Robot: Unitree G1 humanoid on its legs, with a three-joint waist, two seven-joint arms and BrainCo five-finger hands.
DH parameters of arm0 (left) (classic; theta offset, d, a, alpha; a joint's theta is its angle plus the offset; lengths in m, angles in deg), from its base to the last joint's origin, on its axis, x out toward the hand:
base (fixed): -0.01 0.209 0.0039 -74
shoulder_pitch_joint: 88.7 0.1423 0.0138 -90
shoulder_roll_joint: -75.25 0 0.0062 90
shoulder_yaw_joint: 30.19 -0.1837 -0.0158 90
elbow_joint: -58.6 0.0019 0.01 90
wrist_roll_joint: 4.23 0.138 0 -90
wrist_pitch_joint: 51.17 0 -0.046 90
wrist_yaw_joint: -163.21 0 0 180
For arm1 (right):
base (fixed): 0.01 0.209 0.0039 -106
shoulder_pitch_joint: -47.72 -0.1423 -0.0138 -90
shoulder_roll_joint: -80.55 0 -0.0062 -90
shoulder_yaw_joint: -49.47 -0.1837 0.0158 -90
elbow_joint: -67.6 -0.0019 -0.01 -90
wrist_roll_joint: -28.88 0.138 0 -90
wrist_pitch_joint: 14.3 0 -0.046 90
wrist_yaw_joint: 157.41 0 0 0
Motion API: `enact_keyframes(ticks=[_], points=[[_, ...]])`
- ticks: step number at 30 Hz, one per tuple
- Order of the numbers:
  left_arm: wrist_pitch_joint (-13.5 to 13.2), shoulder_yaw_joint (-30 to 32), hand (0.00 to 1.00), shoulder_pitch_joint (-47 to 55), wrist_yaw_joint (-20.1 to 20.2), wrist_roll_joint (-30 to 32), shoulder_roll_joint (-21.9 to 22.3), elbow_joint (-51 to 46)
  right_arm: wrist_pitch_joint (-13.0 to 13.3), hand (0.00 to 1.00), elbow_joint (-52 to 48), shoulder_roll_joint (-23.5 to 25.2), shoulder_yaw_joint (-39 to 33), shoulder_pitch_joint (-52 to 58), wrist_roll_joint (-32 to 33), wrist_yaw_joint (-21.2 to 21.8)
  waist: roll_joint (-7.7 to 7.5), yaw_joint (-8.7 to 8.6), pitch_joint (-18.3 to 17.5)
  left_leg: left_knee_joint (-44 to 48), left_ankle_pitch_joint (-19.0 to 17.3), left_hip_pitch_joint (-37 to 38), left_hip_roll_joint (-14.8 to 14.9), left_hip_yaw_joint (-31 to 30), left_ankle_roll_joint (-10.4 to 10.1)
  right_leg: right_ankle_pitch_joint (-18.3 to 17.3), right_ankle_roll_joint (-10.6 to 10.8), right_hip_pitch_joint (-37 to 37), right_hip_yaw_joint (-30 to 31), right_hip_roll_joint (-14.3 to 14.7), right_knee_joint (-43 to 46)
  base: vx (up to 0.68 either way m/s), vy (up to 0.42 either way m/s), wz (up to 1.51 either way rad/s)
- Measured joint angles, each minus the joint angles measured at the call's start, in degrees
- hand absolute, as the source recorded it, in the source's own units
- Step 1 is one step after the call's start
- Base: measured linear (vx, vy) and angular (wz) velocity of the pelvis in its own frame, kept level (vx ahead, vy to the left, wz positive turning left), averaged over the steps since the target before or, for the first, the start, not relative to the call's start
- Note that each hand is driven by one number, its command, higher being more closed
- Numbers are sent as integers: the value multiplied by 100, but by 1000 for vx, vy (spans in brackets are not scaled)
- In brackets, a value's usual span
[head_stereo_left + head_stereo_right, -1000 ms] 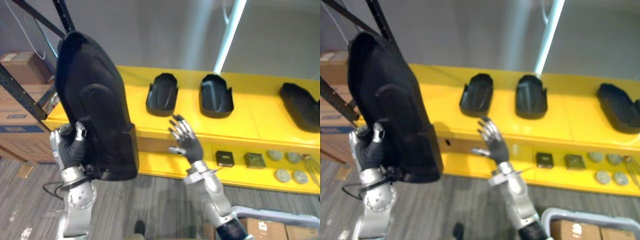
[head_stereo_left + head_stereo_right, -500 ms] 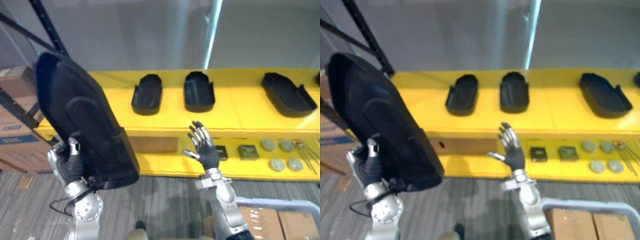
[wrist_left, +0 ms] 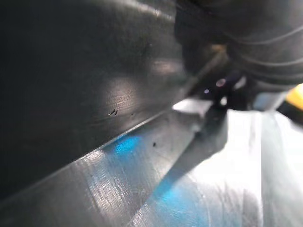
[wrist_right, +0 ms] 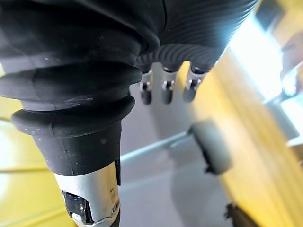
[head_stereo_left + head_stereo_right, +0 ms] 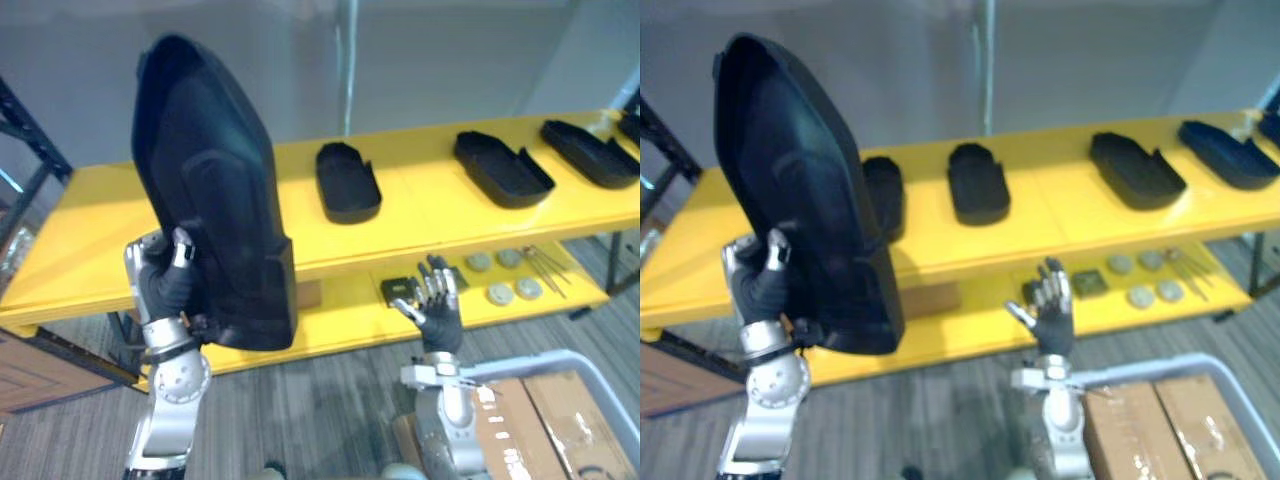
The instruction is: Walk over and take plastic housings, then place them on the shelf
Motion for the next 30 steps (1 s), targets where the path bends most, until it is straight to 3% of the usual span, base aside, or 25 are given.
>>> enact_keyframes(ticks=[2,5,8,10,13,16,20,21,22,28,30], points=[[54,-46,100,1,-26,13,65,12,30,0,0,-86,8,-20,-7,59,48,8,28,57,-57,-59,44,0,12,-14,-9,2,-41,31,-41,8,-20,3],[58,-54,100,153,-127,17,163,64,61,0,0,-221,24,-95,-66,62,208,60,143,1003,-408,-364,368,-34,3,-181,-76,103,-68,171,-23,38,-42,-1],[57,-12,100,277,-206,-29,177,242,98,0,-5,-423,-9,-199,-242,66,283,124,179,1685,-412,-511,540,-235,48,-237,-69,263,-14,189,41,59,-40,-7],[39,34,100,229,-207,-28,198,239,140,0,-40,-471,-107,-266,-235,99,305,140,164,1334,-312,-398,481,-336,134,-237,-70,252,-26,194,30,78,-20,2],[28,52,100,210,-208,-27,315,238,139,0,-177,-477,-301,-394,-227,179,304,136,165,649,-3,-122,292,-535,65,-232,-65,228,-22,144,15,27,-34,-1],[-33,42,100,193,-197,-39,401,228,211,0,-194,-485,-345,-515,-237,155,333,124,151,208,33,153,201,-648,-7,-224,-51,162,109,141,102,1,22,-20],[-67,1,100,47,6,-40,352,228,226,0,-182,-349,-236,-419,-36,20,249,147,208,264,-320,327,176,-529,-165,-157,63,141,302,137,189,-41,88,-30],[-61,1,100,48,7,-53,328,220,245,0,-188,-242,-128,-369,62,53,163,163,243,271,-399,381,166,-421,-152,-133,91,130,393,107,176,-43,57,-38],[73,-150,100,-9,44,-214,373,-146,-32,0,-179,-142,382,-118,-3,106,-106,18,92,141,-256,182,63,-322,-129,403,118,-28,132,69,-371,-21,16,-21],[74,-240,100,-4,44,-215,373,-146,-44,0,-169,-146,238,-53,-3,112,-107,18,90,146,-251,176,67,-322,-126,410,112,-30,127,71,-371,0,0,0],[72,-213,100,17,23,-216,385,-146,-108,0,-202,-130,-303,191,-1,55,-106,20,90,160,-251,120,64,-385,-125,408,111,-26,79,65,-372,-15,-5,15]])
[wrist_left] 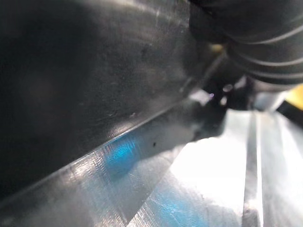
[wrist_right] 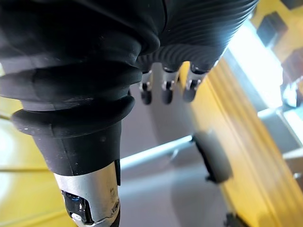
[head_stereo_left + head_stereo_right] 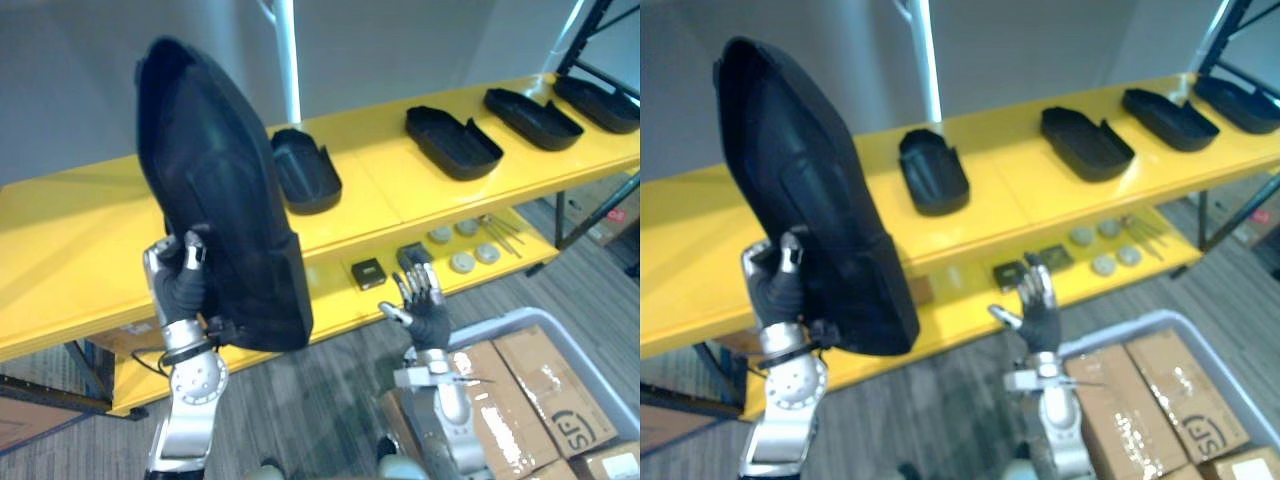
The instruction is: Walk over and take plastic housings, then place them on the shelf
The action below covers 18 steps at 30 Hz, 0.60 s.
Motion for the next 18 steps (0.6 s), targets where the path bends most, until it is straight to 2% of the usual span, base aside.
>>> enact_keyframes(ticks=[4,5,6,7,8,10,12,13,18], points=[[-20,73,100,68,-110,-37,6,0,-267,0,-181,-2,-1217,436,67,-235,12,-61,1,88,-121,-277,7,-72,87,-76,-9,15,-315,-71,54,-17,4,38],[-19,133,100,89,-113,-38,1,1,-290,0,-261,-2,-1357,477,91,-260,11,-101,0,82,-132,-285,22,-11,98,-90,-1,44,-391,-95,60,45,8,68],[-8,221,100,99,-142,-44,-28,9,-290,0,-464,-3,-1614,553,114,-287,17,-235,-3,73,-132,-308,79,200,100,-132,38,145,-646,-168,71,66,21,96],[0,246,100,92,-220,-43,-61,9,-285,0,-618,-27,-1797,562,112,-295,35,-306,-15,72,-82,-360,105,306,139,-157,52,209,-859,-243,110,60,21,103],[18,260,100,85,-264,-43,-69,9,-268,0,-678,-56,-1835,544,113,-291,65,-302,-28,59,10,-401,101,284,124,-166,53,211,-960,-264,155,47,62,100],[195,429,100,58,-379,-47,-113,10,-195,0,-711,-81,-1707,360,114,-200,124,-282,-63,-238,376,-441,-62,-94,119,-180,28,305,-1300,-353,287,38,79,110],[332,642,100,55,-483,-45,-269,5,-122,0,-710,-83,-1252,44,107,-81,161,-91,-108,-787,699,-408,-228,-452,236,-191,10,310,-1532,-438,453,32,85,119],[447,799,100,71,-486,-45,-293,6,-123,0,-689,-129,-844,-213,87,-29,185,79,-125,-1052,872,-392,-295,-635,281,-198,-2,313,-1648,-471,530,25,62,92],[523,1185,100,395,-455,-43,-285,2,-160,0,-87,-218,329,-1195,-180,-44,133,589,-196,-1056,1044,-472,-607,-1560,340,-360,-261,599,-2047,-666,990,89,37,110]])
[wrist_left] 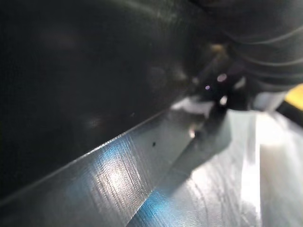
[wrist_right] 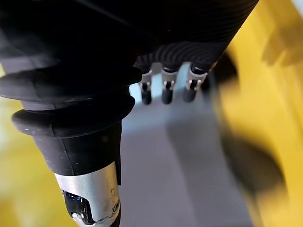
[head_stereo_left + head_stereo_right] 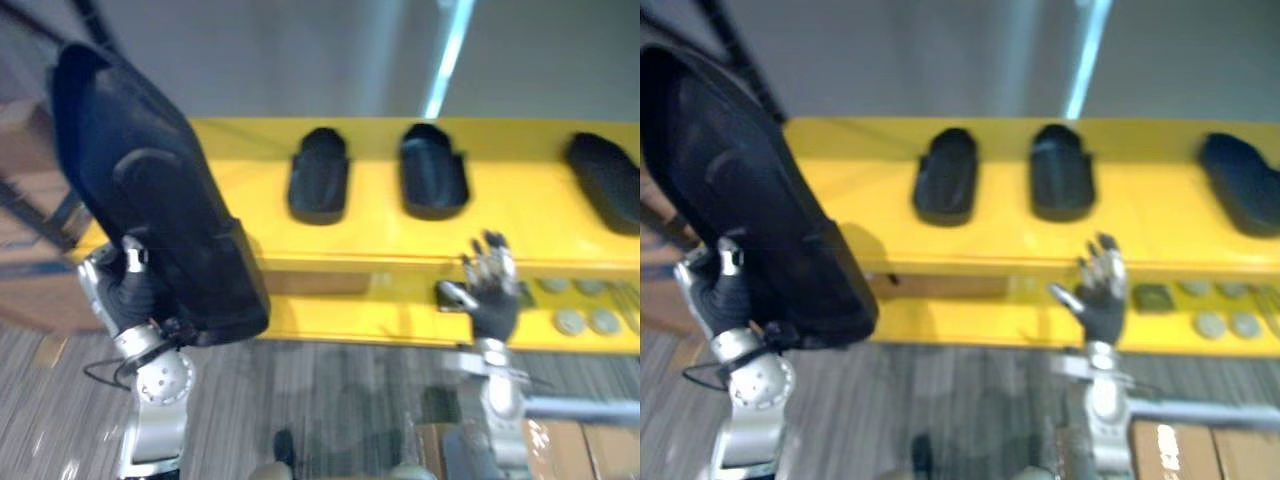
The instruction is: Walk over and take plastic housings, then place them on the shelf
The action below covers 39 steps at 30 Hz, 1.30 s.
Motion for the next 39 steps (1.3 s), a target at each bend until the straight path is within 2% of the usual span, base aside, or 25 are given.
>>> enact_keyframes(ticks=[1,2,3,5,6,7,8,10,11,12,13,15,17,18,19,22,23,25,29,31,33,34,37,38,39], points=[[1,39,100,73,27,-3,2,0,-13,0,120,-3,123,-92,-96,-69,-15,85,-40,20,34,-36,-87,-344,36,-59,-132,-25,187,-27,324,129,-48,154],[-10,30,100,91,100,-9,-2,3,-57,0,115,18,139,-68,-282,-228,-13,53,-42,22,79,-89,-101,-816,56,-349,-472,-106,745,87,768,110,-145,205],[-30,26,100,89,168,-9,8,16,-124,0,100,15,141,-11,-347,-351,2,-25,-37,22,131,-153,-112,-1222,32,-759,-507,-99,1181,389,842,49,-130,191],[-41,39,100,129,199,-27,61,49,-193,0,101,-36,140,73,-377,-394,-46,-36,-54,25,218,-265,-152,-1656,-14,-1138,-655,-224,1458,787,771,-9,-186,145],[-41,50,100,282,184,-183,49,77,-225,0,99,-40,141,112,-367,-294,-162,20,-119,34,274,-356,-268,-1790,-44,-1189,-719,-378,1440,907,544,-37,-247,131],[-40,38,100,422,187,-255,125,192,-238,0,96,-86,111,153,-376,-226,-239,18,-164,235,285,-508,-432,-1869,-61,-1287,-648,-288,1325,881,410,-25,-166,103],[-40,-10,100,498,202,-302,176,223,-253,0,104,-117,82,167,-377,-201,-186,17,-137,373,283,-597,-455,-1784,-59,-1279,-607,-234,1308,905,322,-47,-95,80],[-48,13,100,785,220,-447,392,234,-290,0,142,-186,82,176,-376,-99,-20,98,-25,721,62,-754,-379,-1236,188,-1294,-468,-106,1236,948,204,-74,-17,28],[-56,75,100,890,226,-446,522,236,-296,0,163,-193,81,185,-375,-55,59,110,24,950,-170,-835,-250,-756,319,-1252,-352,4,1171,997,119,-131,-86,30],[-154,71,100,968,236,-445,636,242,-293,0,144,-234,46,254,-373,-47,175,35,59,1290,-416,-960,31,-45,439,-1213,-292,205,933,1101,-20,-139,-118,64],[-339,-12,100,956,267,-434,670,250,-294,0,146,-258,-78,374,-370,-39,105,-25,60,1449,-590,-1004,207,411,364,-1200,-272,294,747,1033,-198,-114,-73,67],[-580,-130,100,915,282,-434,713,204,-304,0,154,-300,-285,398,-370,-41,141,10,46,2143,-731,-1209,435,999,520,-1210,-270,230,642,926,-289,-81,28,27],[-701,-203,100,930,406,-450,734,152,-282,0,125,-315,-441,445,-376,-85,235,-47,-13,2491,-806,-977,427,1221,425,-1172,-207,175,668,847,-281,-50,47,12],[-772,-244,100,905,450,-454,741,145,-272,0,89,-314,-466,501,-398,-124,330,-154,-72,2074,-924,-812,433,1216,196,-1141,-156,166,634,898,-246,9,58,30],[-791,-285,100,850,480,-454,714,152,-274,0,115,-250,-490,526,-401,-174,314,-180,-63,1903,-838,-759,394,1194,-23,-1128,-137,137,634,870,-227,42,100,19],[-801,-476,100,695,585,-402,701,109,-226,0,107,75,-527,713,-551,-542,85,-164,55,1713,-740,-618,302,1327,39,-1034,-108,83,775,771,-207,17,86,-15],[-791,-552,100,667,595,-357,634,109,-129,0,82,268,-528,814,-576,-680,-82,-181,41,1590,-724,-548,261,1423,61,-1029,-112,6,871,717,-159,2,41,-23],[-784,-655,100,639,604,-325,460,112,-30,0,53,293,-541,877,-792,-854,-154,-227,22,1459,-702,-458,225,1541,94,-1001,-157,-91,1050,698,-75,11,34,-30],[-796,-749,100,313,649,-329,284,109,24,0,-178,283,-687,1067,-787,-1083,-132,-350,36,1308,-712,-277,153,1747,171,-948,-224,-206,1343,603,90,1,85,-29],[-799,-809,100,13,772,-330,255,109,80,0,-342,252,-885,1159,-1042,-1354,-54,-472,129,1347,-814,-236,174,1869,274,-949,-224,-605,1596,529,825,-14,91,-30],[-795,-826,100,-183,893,-327,115,110,129,0,-415,280,-992,1159,-1144,-1491,-98,-605,336,1332,-883,-21,201,1996,312,-939,-242,-928,1769,440,1678,-34,81,-40],[-784,-860,100,-262,944,-326,-83,122,147,0,-414,304,-1050,1200,-1181,-1544,-120,-671,432,1321,-953,135,257,2094,300,-1099,-433,-1086,1799,419,1967,-53,40,-52],[-732,-886,100,-317,936,-325,-309,143,314,0,-646,322,-1213,1285,-1197,-1568,-146,-777,419,1288,-1010,205,440,2323,216,-1116,-376,-1575,1774,669,1496,-18,-42,-47],[-720,-902,100,-317,921,-324,-328,162,384,0,-774,319,-1275,1329,-1211,-1571,-165,-788,411,1291,-1015,223,429,2374,173,-1019,-397,-1606,1767,717,1269,25,-85,-29],[-669,-919,100,-300,877,-320,-359,191,539,0,-1005,296,-1414,1377,-1307,-1572,-213,-840,428,1374,-1072,232,386,2418,60,-685,-327,-1599,1877,725,977,64,-127,-10]])
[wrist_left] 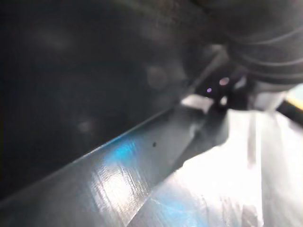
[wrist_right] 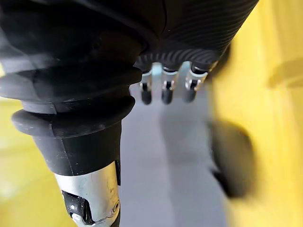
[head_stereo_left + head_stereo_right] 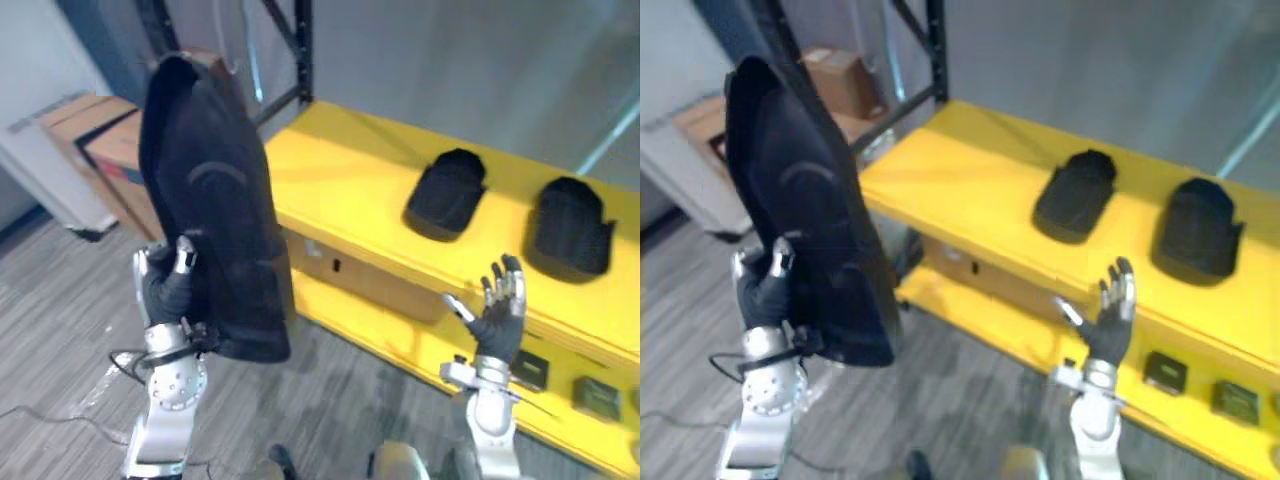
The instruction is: Walk over and take plastic housings, then place them on the shelf
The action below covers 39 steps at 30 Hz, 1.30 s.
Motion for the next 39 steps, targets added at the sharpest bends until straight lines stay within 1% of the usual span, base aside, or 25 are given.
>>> enact_keyframes(ticks=[3,5,7,8,10,12,14,15,16,17,18,19,20,21,22,24,25,27,28,31,33,35,36,37,39], points=[[70,-124,100,43,-76,-11,72,107,163,0,-210,-274,-316,-16,-97,-123,336,-70,-61,33,-43,-52,191,10,-103,-60,42,-3,-98,149,-170,146,-138,-6],[70,-142,100,28,-158,-13,147,125,195,0,-266,-332,-545,-16,-104,-253,473,-73,-77,391,-105,-122,383,16,-137,-231,-55,51,-107,262,-158,205,-173,1],[96,-143,100,5,-256,-27,211,232,201,0,-278,-327,-645,2,-100,-399,424,-58,-43,1614,-153,-431,711,-10,-71,-372,-126,312,-111,317,-157,212,-200,-9],[122,-141,100,47,-268,-41,218,252,229,0,-354,-338,-657,24,-97,-467,451,-39,-41,2542,-141,-696,1037,-57,-42,-428,-194,532,-87,412,-183,225,-158,-25],[122,-149,100,83,-247,-60,271,256,345,0,-501,-338,-666,31,-98,-566,484,-23,-37,3220,-260,-952,1217,-324,-4,-448,-220,807,-11,479,-243,333,-76,-41],[122,-157,100,105,-237,-60,301,255,474,0,-577,-350,-718,-34,-106,-669,531,58,-77,2893,-429,-983,1088,-365,70,-448,-220,899,234,393,-317,300,50,-62],[122,-155,100,115,-237,-65,303,233,474,0,-598,-359,-752,-118,-113,-767,487,102,-50,2154,-430,-1016,765,-788,76,-447,-218,951,600,230,-380,246,135,-60],[122,-154,100,163,-239,-65,305,202,475,0,-597,-357,-735,-195,-146,-838,459,119,-35,1654,-415,-1013,611,-1219,60,-447,-217,1008,851,161,-427,255,231,-86],[122,-140,100,273,-256,-62,305,126,475,0,-579,-361,-714,-336,-204,-892,464,174,-36,1239,-379,-1010,555,-1729,9,-451,-210,1008,1217,156,-423,257,268,-99],[122,-138,100,325,-264,-62,307,92,475,0,-554,-366,-713,-405,-237,-915,468,222,-39,1079,-338,-994,542,-1957,-37,-464,-189,1008,1366,156,-416,266,333,-126],[121,-127,100,412,-295,-60,314,44,468,0,-491,-406,-722,-502,-372,-1104,489,301,-52,768,-156,-879,562,-2224,-95,-523,-25,1010,1614,165,-375,274,381,-135],[120,-118,100,484,-338,-54,323,4,463,0,-501,-485,-731,-530,-442,-1287,595,352,-116,622,269,-788,637,-2214,-107,-682,346,1032,1816,160,-306,266,403,-127],[121,-112,100,497,-361,-49,304,10,451,0,-483,-462,-737,-505,-496,-1402,521,355,-155,790,-33,-737,634,-2175,-601,-804,547,1039,1935,98,-288,232,418,-92],[152,-105,100,472,-402,-41,293,51,372,0,-445,-329,-744,-354,-572,-1741,244,282,-181,989,-246,-727,428,-1990,-603,-792,660,1007,2062,-169,-293,192,451,-56],[186,-57,100,471,-408,-33,273,78,318,0,-439,-165,-811,-205,-567,-2016,112,221,-239,999,-343,-710,338,-1827,-544,-568,721,938,2063,-309,-337,143,354,-48],[360,164,100,425,-423,-25,141,117,273,0,-405,132,-1073,-13,-569,-2488,33,181,-286,936,-393,-643,359,-1481,-466,-92,820,721,1985,-362,-372,107,324,-78],[485,401,100,442,-502,-42,74,131,248,0,-387,299,-1218,89,-583,-2756,21,156,-290,915,-415,-566,407,-1190,-428,214,858,637,1711,-406,-479,93,317,-101],[642,682,100,455,-657,-68,14,141,130,0,-244,457,-1412,275,-803,-3213,73,115,-263,846,-447,-476,472,-887,-369,613,721,589,1098,-443,-775,29,170,-94],[652,848,100,452,-718,-66,20,141,10,0,-53,524,-1529,436,-880,-3420,67,96,-264,704,-446,-408,472,-746,-367,738,634,589,820,-464,-1001,12,114,-76],[659,1051,100,532,-819,-67,52,139,-293,0,607,660,-1824,839,-1005,-3736,1,95,-304,644,-435,-400,436,-520,-351,796,589,600,627,-515,-1364,-14,32,-44],[662,1177,100,567,-848,-90,243,139,-428,0,1532,703,-2344,1002,-1002,-3936,105,77,-247,624,-413,-387,443,-456,-386,783,607,638,528,-498,-1525,-39,-47,-22],[669,1214,100,577,-837,-242,307,139,-478,0,2254,682,-2831,1130,-1002,-3956,339,48,-193,419,-293,-239,448,-389,-457,728,688,705,430,-477,-1621,-49,-79,-13],[669,1217,100,576,-827,-288,309,139,-482,0,2357,671,-2889,1136,-1002,-3948,366,39,-195,380,-273,-213,452,-377,-467,728,690,705,431,-466,-1623,-33,-60,-10],[676,1253,100,576,-764,-362,309,139,-523,0,2790,618,-3097,1149,-996,-3874,506,-21,-259,220,-184,-153,471,-337,-502,729,690,701,430,-422,-1629,-23,-74,-9],[779,1288,100,522,-548,-465,262,140,-544,0,3381,555,-3283,1184,-866,-3447,645,-73,-346,-53,-47,60,503,-309,-559,731,693,789,431,-344,-1672,-14,-74,-9]])
